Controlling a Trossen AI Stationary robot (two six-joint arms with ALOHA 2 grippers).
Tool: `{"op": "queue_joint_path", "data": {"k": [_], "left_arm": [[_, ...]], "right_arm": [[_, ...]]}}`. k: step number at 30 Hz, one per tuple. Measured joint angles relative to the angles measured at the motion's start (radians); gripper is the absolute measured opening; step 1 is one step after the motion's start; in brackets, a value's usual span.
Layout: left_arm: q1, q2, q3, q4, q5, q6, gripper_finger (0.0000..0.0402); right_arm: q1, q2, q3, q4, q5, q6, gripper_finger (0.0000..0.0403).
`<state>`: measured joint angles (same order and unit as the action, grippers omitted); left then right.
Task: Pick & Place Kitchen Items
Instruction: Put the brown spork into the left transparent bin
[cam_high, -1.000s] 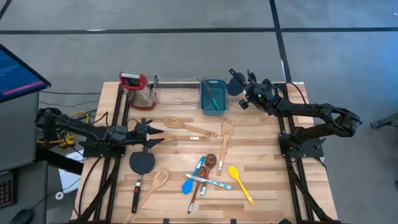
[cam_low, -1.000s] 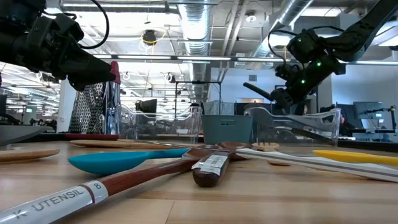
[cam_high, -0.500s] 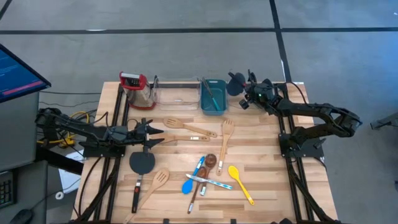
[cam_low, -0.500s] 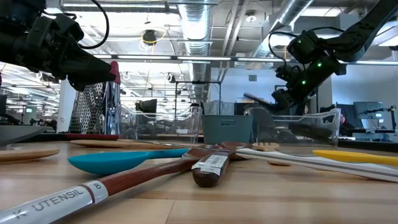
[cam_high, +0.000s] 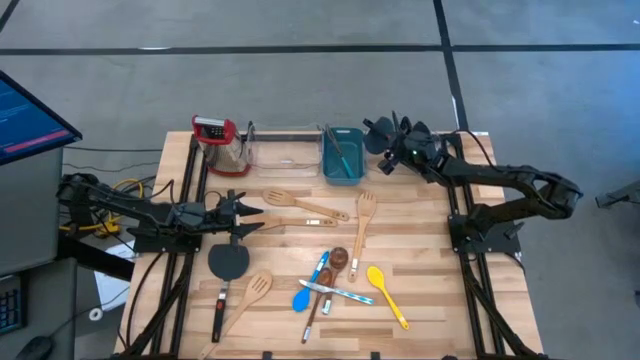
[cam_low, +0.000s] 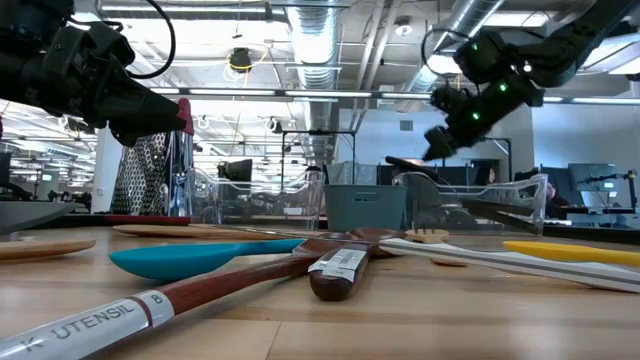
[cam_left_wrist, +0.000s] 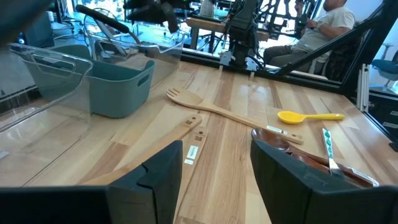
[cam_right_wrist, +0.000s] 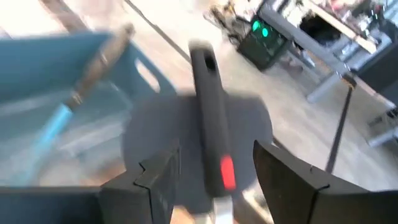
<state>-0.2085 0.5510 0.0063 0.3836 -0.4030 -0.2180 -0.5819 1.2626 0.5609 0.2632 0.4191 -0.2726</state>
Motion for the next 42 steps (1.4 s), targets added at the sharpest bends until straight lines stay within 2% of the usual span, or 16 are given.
{"op": "queue_joint_path", "data": {"k": [7, 15, 29, 42], "left_arm": [[0.0, 0.0, 0.0, 0.0, 0.0, 0.0, 0.0177], [0.0, 0.0, 0.0, 0.0, 0.0, 0.001, 0.0177], [0.0, 0.0, 0.0, 0.0, 0.0, 0.0, 0.0177], [0.0, 0.0, 0.0, 0.0, 0.0, 0.0, 0.0177]], "right_arm": [[0.111, 0.0, 0.142, -0.182, 0.0, 0.005, 0.0178], [0.296, 0.0, 0.279, -0.395, -0.002, 0.175, 0.0144], [0.605, -0.001, 0.296, -0.454, -0.003, 0.263, 0.0074], [0.737, 0.001, 0.296, -0.454, 0.001, 0.424, 0.0018]]}}
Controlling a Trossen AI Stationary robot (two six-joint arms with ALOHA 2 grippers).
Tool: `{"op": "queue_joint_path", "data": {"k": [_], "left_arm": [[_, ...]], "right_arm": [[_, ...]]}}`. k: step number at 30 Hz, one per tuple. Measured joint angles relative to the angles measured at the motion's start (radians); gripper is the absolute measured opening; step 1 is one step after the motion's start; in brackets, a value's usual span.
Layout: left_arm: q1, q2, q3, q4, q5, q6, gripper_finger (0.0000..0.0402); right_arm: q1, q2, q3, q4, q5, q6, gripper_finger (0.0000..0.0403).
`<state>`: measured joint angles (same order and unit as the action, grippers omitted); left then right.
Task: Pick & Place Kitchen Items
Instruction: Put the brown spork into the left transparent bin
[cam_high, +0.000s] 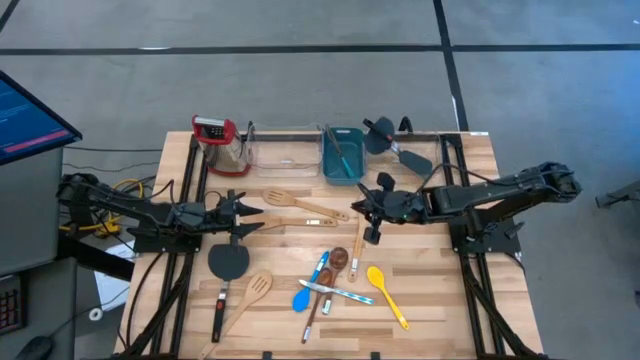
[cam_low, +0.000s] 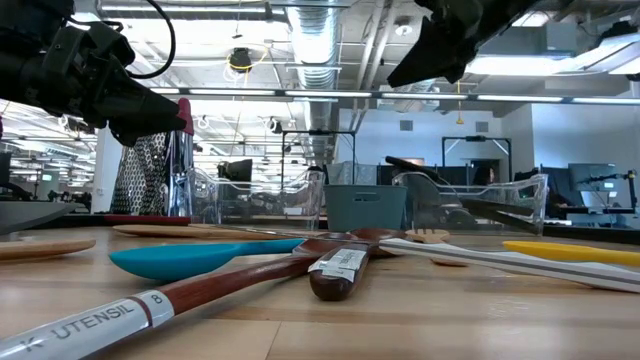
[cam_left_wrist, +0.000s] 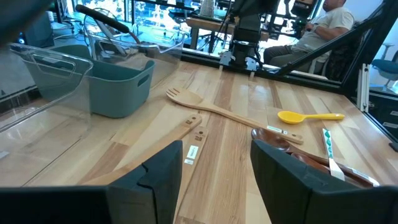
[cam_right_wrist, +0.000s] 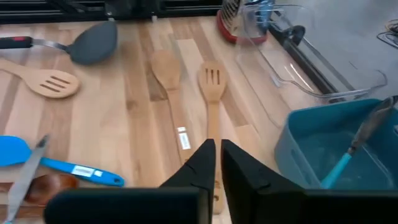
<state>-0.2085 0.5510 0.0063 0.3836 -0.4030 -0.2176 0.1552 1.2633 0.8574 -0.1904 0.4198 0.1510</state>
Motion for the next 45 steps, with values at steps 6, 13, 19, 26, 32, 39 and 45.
{"op": "queue_joint_path", "data": {"k": [6, 13, 19, 26, 32, 39, 45], "left_arm": [[0.0, 0.0, 0.0, 0.0, 0.0, 0.0, 0.0177], [0.0, 0.0, 0.0, 0.0, 0.0, 0.0, 0.0177], [0.0, 0.0, 0.0, 0.0, 0.0, 0.0, 0.0177], [0.0, 0.0, 0.0, 0.0, 0.0, 0.0, 0.0177], [0.0, 0.0, 0.0, 0.001, 0.0, -0.024, 0.0177], [0.0, 0.0, 0.0, 0.007, 0.0, -0.05, 0.0177], [0.0, 0.0, 0.0, 0.026, 0.0, -0.05, 0.0177]], "right_arm": [[0.023, 0.0, 0.0, 0.003, 0.026, 0.001, 0.0007], [0.021, 0.0, 0.0, 0.003, 0.026, 0.001, 0.0006], [0.021, 0.001, 0.0, 0.003, 0.026, 0.0, 0.0001], [0.021, 0.001, 0.0, 0.003, 0.026, 0.0, 0.0004], [0.021, 0.001, 0.0, 0.003, 0.026, 0.0, 0.0003], [0.021, 0.001, 0.0, 0.003, 0.023, 0.0, 0.0005], [0.021, 0.001, 0.0, 0.003, 0.023, 0.0, 0.0004]]}}
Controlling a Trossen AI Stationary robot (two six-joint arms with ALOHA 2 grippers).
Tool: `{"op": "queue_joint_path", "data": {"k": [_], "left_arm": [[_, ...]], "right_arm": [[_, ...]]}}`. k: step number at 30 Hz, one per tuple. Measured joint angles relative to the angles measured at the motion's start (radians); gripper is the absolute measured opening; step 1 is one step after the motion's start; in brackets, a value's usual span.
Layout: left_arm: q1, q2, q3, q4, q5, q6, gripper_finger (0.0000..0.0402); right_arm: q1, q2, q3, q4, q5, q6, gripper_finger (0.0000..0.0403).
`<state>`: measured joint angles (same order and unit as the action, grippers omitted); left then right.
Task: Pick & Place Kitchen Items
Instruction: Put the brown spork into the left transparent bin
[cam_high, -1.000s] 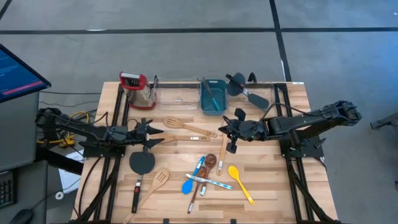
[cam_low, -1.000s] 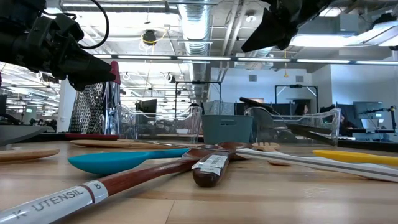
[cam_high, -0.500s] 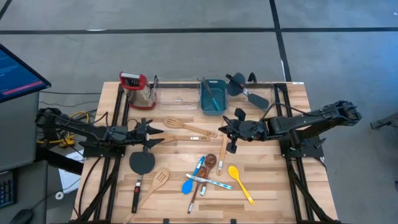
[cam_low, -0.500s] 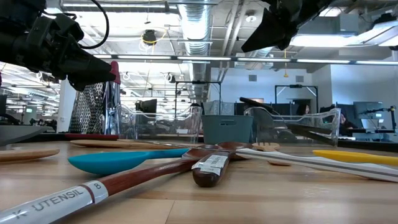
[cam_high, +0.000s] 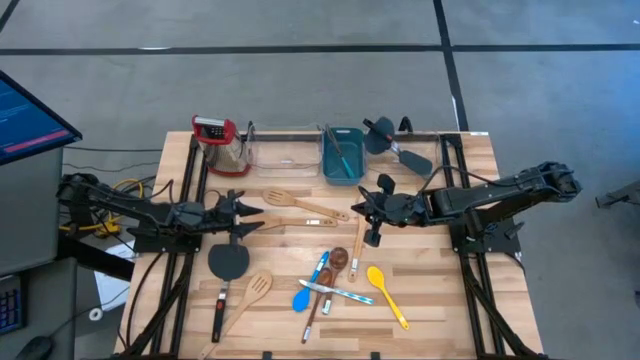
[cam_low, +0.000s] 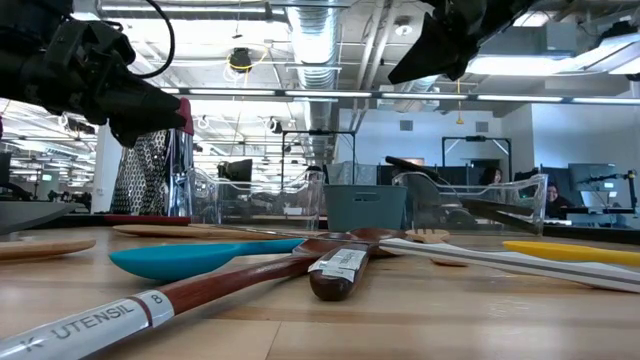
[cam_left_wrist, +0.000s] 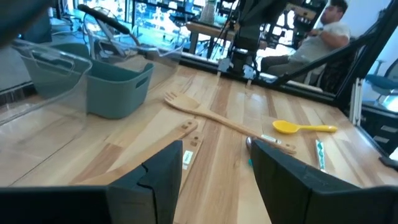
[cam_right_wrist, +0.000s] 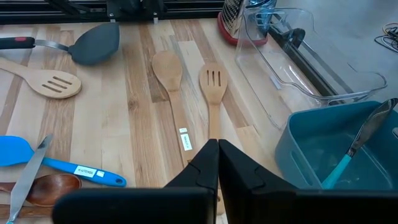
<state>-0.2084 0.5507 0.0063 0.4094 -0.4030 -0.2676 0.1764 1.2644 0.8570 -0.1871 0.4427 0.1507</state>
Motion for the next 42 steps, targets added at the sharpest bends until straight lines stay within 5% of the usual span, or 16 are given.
{"op": "queue_joint_path", "data": {"k": [10, 24, 33, 42], "left_arm": [[0.0, 0.0, 0.0, 0.091, 0.0, 0.031, 0.0167], [0.0, 0.0, 0.0, 0.102, 0.006, 0.106, 0.0008], [0.0, 0.0, 0.0, 0.102, 0.045, 0.106, 0.0003], [0.0, 0.0, 0.0, 0.1, 0.045, 0.106, 0.0007]], "right_arm": [[0.0, -0.004, -0.008, -0.002, -0.079, -0.077, 0.0002], [-0.085, -0.178, -0.242, 0.22, -0.137, -0.069, 0.0001], [-0.114, -0.301, -0.323, 0.219, -0.135, 0.181, 0.0001], [-0.089, -0.231, -0.323, 0.233, -0.208, 0.183, 0.0001]]}}
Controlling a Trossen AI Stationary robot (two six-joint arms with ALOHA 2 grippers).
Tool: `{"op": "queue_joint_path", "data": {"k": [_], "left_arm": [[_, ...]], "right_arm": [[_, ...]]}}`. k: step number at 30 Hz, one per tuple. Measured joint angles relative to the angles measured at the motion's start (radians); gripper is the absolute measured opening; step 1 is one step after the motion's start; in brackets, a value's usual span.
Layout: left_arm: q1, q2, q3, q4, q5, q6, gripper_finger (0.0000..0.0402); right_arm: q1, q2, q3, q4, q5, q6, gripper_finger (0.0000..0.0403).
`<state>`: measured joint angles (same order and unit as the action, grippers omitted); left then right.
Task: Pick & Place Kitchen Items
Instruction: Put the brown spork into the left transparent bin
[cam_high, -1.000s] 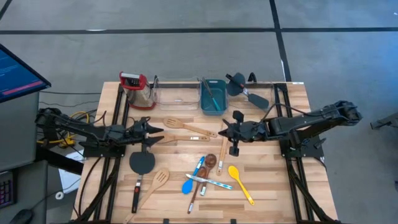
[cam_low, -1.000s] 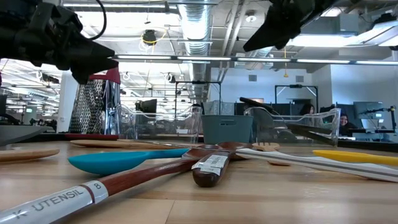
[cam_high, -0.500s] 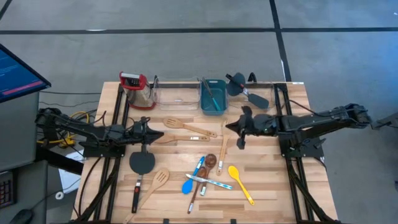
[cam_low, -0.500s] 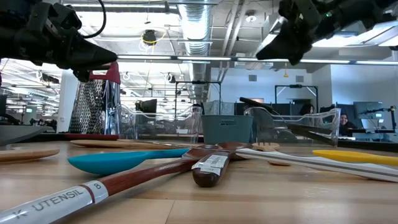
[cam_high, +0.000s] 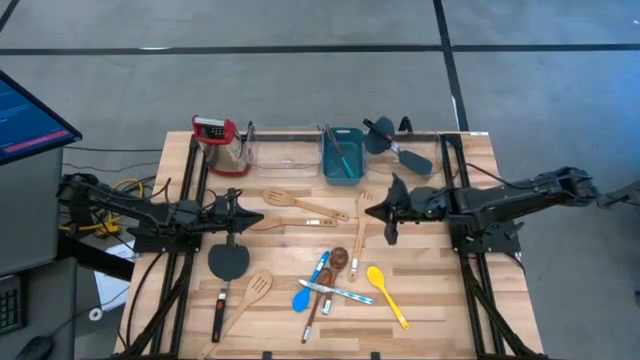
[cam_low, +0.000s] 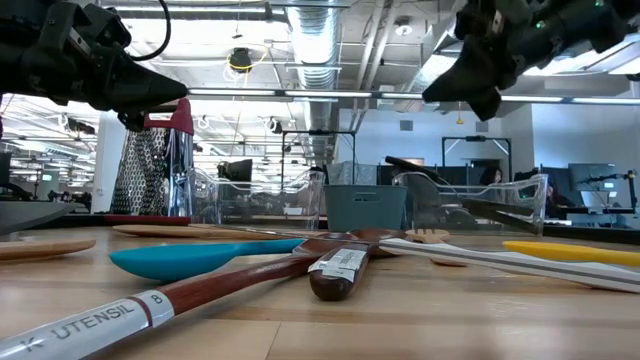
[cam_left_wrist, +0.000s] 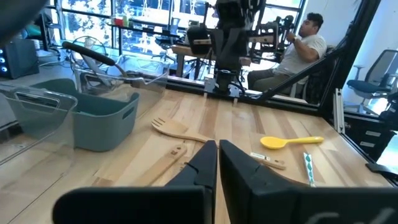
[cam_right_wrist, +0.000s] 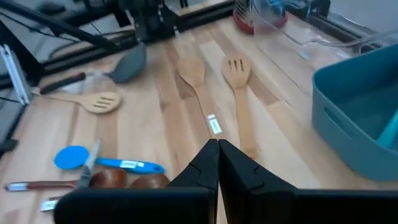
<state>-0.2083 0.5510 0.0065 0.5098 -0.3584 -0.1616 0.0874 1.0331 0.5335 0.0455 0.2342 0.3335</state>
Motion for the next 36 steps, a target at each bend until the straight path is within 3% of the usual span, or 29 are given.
{"op": "queue_joint_path", "data": {"k": [8, 12, 17, 23, 29, 36], "left_arm": [[0.0, 0.0, 0.0, 0.0, 0.0, 0.0, 0.0008], [0.0, 0.0, 0.0, 0.0, 0.0, 0.0, 0.0008], [0.0, 0.0, 0.0, -0.001, 0.0, 0.0, 0.0008], [0.0, 0.0, 0.0, -0.001, 0.0, 0.0, 0.0008], [0.0, 0.0, 0.0, -0.001, 0.0, 0.0, 0.0008], [0.0, 0.0, 0.0, -0.001, 0.0, 0.0, 0.0008]], "right_arm": [[-0.04, 0.141, 0.0, 0.004, 0.024, 0.089, 0.0001], [-0.04, 0.184, 0.001, -0.048, -0.063, 0.158, 0.0001], [-0.024, 0.199, 0.001, -0.122, -0.107, 0.269, 0.0], [-0.015, 0.189, 0.002, -0.114, -0.105, 0.268, 0.0], [-0.063, 0.214, 0.002, -0.116, -0.004, 0.253, 0.0], [-0.13, 0.283, 0.002, -0.11, 0.028, 0.284, 0.0]]}}
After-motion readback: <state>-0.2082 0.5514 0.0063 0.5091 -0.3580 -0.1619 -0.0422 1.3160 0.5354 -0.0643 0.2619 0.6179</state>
